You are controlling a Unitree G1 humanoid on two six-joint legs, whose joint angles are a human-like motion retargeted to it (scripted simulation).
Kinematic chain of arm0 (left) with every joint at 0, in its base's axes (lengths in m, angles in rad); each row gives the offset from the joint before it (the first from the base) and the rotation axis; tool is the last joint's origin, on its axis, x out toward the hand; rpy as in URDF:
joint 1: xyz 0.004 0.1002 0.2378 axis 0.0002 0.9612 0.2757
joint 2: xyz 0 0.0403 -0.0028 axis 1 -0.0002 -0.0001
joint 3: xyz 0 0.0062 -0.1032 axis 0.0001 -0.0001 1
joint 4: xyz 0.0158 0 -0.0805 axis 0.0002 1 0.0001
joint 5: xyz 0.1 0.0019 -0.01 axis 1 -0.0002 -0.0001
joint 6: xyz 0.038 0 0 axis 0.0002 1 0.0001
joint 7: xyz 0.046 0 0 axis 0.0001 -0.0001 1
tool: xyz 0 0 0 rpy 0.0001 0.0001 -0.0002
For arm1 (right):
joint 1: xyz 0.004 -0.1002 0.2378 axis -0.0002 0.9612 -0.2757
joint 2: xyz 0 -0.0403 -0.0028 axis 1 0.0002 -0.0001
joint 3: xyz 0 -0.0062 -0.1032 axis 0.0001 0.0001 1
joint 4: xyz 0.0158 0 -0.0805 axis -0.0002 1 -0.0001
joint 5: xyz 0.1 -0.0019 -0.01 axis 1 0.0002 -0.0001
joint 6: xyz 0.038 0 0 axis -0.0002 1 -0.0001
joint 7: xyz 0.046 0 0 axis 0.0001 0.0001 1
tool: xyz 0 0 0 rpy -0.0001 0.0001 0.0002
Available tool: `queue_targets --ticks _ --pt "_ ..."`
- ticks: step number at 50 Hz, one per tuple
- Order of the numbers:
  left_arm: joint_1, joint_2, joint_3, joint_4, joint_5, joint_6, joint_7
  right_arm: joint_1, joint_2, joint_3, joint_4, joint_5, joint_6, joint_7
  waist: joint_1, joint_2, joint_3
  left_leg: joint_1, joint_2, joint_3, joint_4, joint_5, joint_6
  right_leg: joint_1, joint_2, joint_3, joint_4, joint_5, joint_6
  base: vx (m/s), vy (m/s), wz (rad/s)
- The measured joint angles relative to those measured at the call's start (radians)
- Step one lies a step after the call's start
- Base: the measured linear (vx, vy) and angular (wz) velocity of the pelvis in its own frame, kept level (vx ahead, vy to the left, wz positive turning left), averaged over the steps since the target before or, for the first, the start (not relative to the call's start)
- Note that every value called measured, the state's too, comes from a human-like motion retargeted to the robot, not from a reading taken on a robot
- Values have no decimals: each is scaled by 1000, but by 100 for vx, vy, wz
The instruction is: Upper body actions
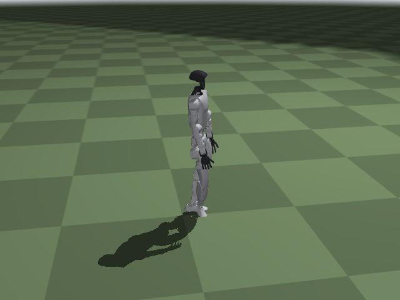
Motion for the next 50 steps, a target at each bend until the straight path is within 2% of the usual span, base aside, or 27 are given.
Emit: queue_targets --ticks 2,4,5,7,8,10,11,13,16,19,20,22,25,27,28,30,32,35,36,37,39,42,45,50 --pt "-148 -60 -102 -78 -16 -18 -12 49 -34 -96 185 -64 58 -60 -158 -22 -36 -7 -35 -150 -105 56 2 -318 -258 94 565 151 13 -9 17 219" --pt "-327 -52 -159 -130 -31 -23 -67 89 -54 -132 357 -39 146 -152 -252 -68 -15 -69 -87 -196 -73 86 8 -619 -402 269 961 79 -60 -33 19 111" --pt "-429 -33 -192 -149 -37 -18 -103 100 -69 -156 445 8 185 -182 -251 -94 20 -82 -114 -180 -65 96 25 -741 -439 354 1097 31 -88 -44 16 91" --pt "-576 -69 -83 -197 97 -21 -73 201 -85 -160 445 141 305 -136 -365 -62 155 -6 -79 -298 -35 97 36 -790 -549 337 1262 5 -78 -32 16 213" --pt "-628 -95 -37 -223 140 -32 -39 249 -88 -178 445 196 341 -134 -413 -51 203 22 -61 -345 -29 102 37 -821 -580 344 1316 -12 -72 -14 10 202" --pt "-679 -121 -10 -286 136 -78 9 334 -87 -258 445 267 337 -187 -463 -33 241 38 -31 -377 -20 105 38 -921 -556 360 1355 -33 -76 3 -4 90" --pt "-678 -125 1 -315 120 -102 13 371 -89 -298 445 288 298 -214 -478 -27 234 37 -16 -375 -20 105 38 -951 -527 359 1341 -35 -71 19 -16 9" --pt "-656 -138 13 -373 99 -138 4 437 -103 -363 445 341 231 -239 -499 -24 196 39 -8 -370 -30 105 41 -990 -524 362 1324 -49 -77 31 -19 -15" --pt "-585 -155 -20 -454 111 -149 -36 469 -118 -438 445 444 190 -263 -469 -20 130 15 -16 -346 -41 108 34 -963 -527 374 1289 -80 -68 12 -13 -38" --pt "-514 -142 -57 -467 121 -144 -19 428 -123 -450 445 481 159 -276 -423 -16 93 -13 -12 -300 -56 115 17 -790 -485 322 1184 -69 -45 -16 -5 -85" --pt "-476 -125 -71 -470 115 -142 -6 386 -126 -440 445 486 144 -280 -393 -30 92 -12 -25 -261 -54 107 18 -731 -457 331 1139 -59 -36 -7 -1 -134" --pt "-410 -124 -72 -421 115 -122 3 345 -113 -421 418 457 132 -251 -362 -8 46 -35 -13 -229 -72 109 4 -583 -389 289 986 -55 -29 1 -6 -119" --pt "-284 -89 -30 -290 131 -85 -24 257 -91 -383 341 376 139 -126 -282 -6 -6 -51 -11 -145 -72 93 -9 -385 -210 337 663 -27 0 11 -11 -126" --pt "-214 -71 -9 -164 149 -59 -32 210 -66 -368 273 382 121 -67 -237 11 -25 -61 1 -124 -64 84 -16 -225 -94 349 362 1 39 6 -16 -51" --pt "-192 -57 0 -89 152 -40 -31 185 -55 -359 241 398 107 -59 -222 13 -28 -64 0 -125 -57 79 -19 -133 -45 342 185 -12 88 -4 -19 -21" --pt "-169 -16 40 70 156 -10 -19 130 -39 -325 185 419 86 -68 -185 12 -22 -64 -3 -110 -45 68 -25 36 6 232 -99 -211 129 -11 -20 -38" --pt "-125 23 76 116 132 43 17 74 -32 -272 137 395 77 -65 -130 -12 -11 -69 -16 -67 -34 59 -35 95 8 150 -283 -259 146 -8 -27 -89" --pt "-45 63 153 116 113 103 60 10 -33 -213 89 297 66 -36 -18 -21 -19 -134 9 0 1 61 -54 80 -14 200 -380 -161 219 -18 -30 -79" --pt "-22 71 185 116 114 84 50 -4 -43 -200 73 250 57 -29 -2 -16 -28 -179 23 -2 23 72 -66 43 -21 200 -380 -146 223 -36 -24 -10" --pt "2 79 213 116 111 62 36 -17 -54 -184 58 204 45 -23 12 -15 -28 -213 34 -2 41 87 -79 14 -24 215 -378 -135 221 -34 -19 16" --pt "55 94 239 112 80 25 -17 -36 -73 -132 45 117 17 -20 13 -26 16 -223 37 5 63 137 -104 4 -17 262 -376 -124 196 -25 -16 16" --pt "113 120 229 114 25 49 -78 -63 -89 -65 66 27 10 -14 -26 -30 60 -233 44 2 86 192 -136 20 -17 235 -385 -114 186 -21 -14 33" --pt "140 125 244 116 85 110 -42 -44 -87 -80 124 44 34 -16 -31 -32 58 -232 36 -18 101 171 -148 25 -17 218 -396 -112 177 -5 -7 49" --pt "159 113 201 114 147 108 1 33 -66 -177 226 134 66 0 -8 -31 21 -208 13 -96 102 135 -134 21 -12 192 -413 -112 169 4 -4 46"
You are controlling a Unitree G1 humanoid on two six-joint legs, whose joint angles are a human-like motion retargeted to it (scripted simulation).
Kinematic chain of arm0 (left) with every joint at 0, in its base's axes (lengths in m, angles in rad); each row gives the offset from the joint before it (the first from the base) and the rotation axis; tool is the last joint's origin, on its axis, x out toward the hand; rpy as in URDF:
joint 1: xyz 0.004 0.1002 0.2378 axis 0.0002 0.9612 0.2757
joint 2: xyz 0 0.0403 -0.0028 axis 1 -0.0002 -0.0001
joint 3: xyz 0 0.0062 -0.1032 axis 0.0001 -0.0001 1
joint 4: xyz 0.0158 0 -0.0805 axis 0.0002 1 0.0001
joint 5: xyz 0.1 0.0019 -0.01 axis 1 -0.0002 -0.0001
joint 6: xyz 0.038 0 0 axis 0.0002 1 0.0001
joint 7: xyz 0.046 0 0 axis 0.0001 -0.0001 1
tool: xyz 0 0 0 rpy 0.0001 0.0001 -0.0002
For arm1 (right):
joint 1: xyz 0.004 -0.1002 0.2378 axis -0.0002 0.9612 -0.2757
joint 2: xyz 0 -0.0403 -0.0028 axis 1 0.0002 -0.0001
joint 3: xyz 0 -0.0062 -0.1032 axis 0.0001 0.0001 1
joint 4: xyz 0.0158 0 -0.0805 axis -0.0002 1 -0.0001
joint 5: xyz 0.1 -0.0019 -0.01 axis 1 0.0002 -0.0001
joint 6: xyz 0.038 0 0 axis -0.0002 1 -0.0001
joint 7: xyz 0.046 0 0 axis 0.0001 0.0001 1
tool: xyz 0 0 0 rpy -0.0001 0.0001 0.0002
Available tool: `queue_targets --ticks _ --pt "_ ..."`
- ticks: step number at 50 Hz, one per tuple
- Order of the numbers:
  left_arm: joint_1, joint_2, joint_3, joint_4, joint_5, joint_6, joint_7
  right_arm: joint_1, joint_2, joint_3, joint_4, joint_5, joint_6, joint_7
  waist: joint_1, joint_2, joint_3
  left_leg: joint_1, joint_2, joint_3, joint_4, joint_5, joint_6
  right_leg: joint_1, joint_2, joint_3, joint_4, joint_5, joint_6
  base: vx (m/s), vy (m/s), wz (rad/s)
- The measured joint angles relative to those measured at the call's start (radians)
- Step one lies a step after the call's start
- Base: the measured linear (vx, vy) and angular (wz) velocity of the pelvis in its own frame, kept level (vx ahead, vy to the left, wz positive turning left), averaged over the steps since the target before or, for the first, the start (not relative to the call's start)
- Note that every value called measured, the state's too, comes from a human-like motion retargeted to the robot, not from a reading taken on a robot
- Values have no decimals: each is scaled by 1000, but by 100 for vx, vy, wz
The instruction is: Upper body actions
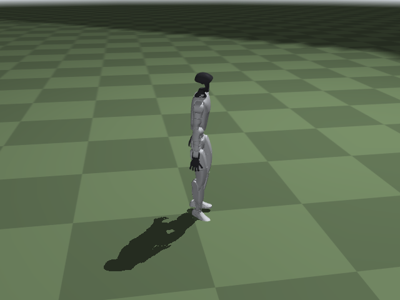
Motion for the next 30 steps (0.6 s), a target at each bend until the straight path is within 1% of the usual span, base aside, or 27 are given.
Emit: queue_targets --ticks 3,5,7,8,12,15,19,23,30 --pt "12 -12 -7 2 8 24 38 48 8 -28 56 12 11 -10 6 19 -26 46 1 -18 -90 -59 32 3 27 -12 -6 -4 -4 4 -1 15" --pt "25 -22 -1 2 -4 28 31 69 9 -36 97 0 20 -12 -24 33 -50 70 2 -45 -142 -49 37 8 45 -26 -13 -8 -6 10 -1 45" --pt "32 -31 18 2 -14 27 8 82 9 -34 127 -16 36 0 -74 39 -82 65 1 -70 -177 -22 27 0 41 -51 -13 -12 -1 7 1 51" --pt "31 -35 23 2 -17 21 1 91 12 -32 133 -16 39 9 -86 41 -89 67 -1 -74 -191 -12 28 0 40 -55 -13 -13 0 3 3 25" --pt "-2 -42 -2 -1 -6 -13 -21 107 17 -16 130 -18 21 34 -88 42 -81 82 -6 -73 -213 -3 34 -1 36 -60 -12 -9 2 -2 2 -8" --pt "-15 -50 -16 -12 25 -15 -69 106 17 -10 125 -65 32 13 -66 40 -86 84 -7 -47 -212 -10 41 -12 32 -42 -6 4 7 1 3 -40" --pt "-11 -60 -18 -32 30 -34 -140 84 18 9 105 -81 9 -13 -75 46 -83 91 0 -23 -215 -13 40 -21 27 -23 3 17 11 -1 5 -35" --pt "-6 -65 -20 -31 28 -39 -139 63 25 19 78 -68 -15 -29 -102 54 -91 97 3 -12 -220 -15 43 -26 26 -12 6 22 15 0 2 -10" --pt "-13 -63 -41 -30 48 -39 -142 47 34 35 70 -40 -20 -28 -98 56 -106 108 3 3 -228 -18 47 -26 22 -6 8 16 18 5 2 -7"
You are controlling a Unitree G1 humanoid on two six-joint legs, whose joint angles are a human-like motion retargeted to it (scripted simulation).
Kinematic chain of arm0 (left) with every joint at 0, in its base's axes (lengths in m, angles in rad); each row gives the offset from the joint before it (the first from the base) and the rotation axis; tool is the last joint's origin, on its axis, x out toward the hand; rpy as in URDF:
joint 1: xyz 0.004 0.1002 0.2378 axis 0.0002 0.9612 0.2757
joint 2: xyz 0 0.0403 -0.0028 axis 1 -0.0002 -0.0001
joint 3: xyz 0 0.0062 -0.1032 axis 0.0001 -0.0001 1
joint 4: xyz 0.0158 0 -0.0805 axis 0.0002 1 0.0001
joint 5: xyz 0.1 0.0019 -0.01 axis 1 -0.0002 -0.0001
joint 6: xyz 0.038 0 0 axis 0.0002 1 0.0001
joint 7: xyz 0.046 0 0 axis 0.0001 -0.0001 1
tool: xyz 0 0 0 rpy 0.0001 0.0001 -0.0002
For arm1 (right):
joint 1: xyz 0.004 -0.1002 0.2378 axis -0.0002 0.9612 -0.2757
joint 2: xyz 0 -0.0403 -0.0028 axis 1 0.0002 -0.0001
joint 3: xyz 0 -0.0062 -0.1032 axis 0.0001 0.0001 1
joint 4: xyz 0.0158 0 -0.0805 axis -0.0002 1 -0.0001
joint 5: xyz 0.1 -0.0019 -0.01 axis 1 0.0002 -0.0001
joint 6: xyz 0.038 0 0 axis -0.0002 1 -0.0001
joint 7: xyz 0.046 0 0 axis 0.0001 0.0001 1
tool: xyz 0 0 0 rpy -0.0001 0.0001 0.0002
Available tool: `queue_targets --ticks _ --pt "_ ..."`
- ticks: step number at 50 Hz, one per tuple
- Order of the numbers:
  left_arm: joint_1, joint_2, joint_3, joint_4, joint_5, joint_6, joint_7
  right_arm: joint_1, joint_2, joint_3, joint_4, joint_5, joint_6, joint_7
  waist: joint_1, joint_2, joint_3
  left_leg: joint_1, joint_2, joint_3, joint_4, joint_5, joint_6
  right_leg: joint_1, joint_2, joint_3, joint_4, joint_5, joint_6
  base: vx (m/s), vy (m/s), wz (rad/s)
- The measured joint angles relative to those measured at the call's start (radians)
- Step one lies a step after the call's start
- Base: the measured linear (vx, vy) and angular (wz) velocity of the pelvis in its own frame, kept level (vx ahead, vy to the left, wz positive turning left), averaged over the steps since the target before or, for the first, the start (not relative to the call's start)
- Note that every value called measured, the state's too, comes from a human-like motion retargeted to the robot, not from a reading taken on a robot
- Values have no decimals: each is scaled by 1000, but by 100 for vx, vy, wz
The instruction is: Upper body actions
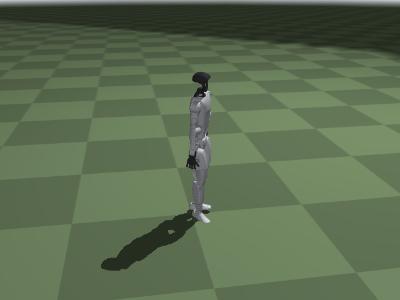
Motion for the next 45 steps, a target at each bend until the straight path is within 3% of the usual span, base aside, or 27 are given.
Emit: queue_targets --ticks 33,40,45 --pt "27 16 -28 -10 26 27 -32 11 6 64 12 -55 4 -21 -8 2 23 50 26 12 -17 -1 -7 17 25 0 8 1 -12 0 0 0" --pt "29 36 -23 -41 49 31 -26 19 5 79 -4 -51 -4 -17 9 0 32 18 27 -25 -10 22 -10 25 36 -72 -9 6 -26 -7 0 28" --pt "10 35 -21 -56 19 -18 -9 31 0 66 -8 -40 -11 -24 59 -8 68 -48 -1 -109 32 57 -12 43 31 -145 -28 -4 -40 -24 1 97"
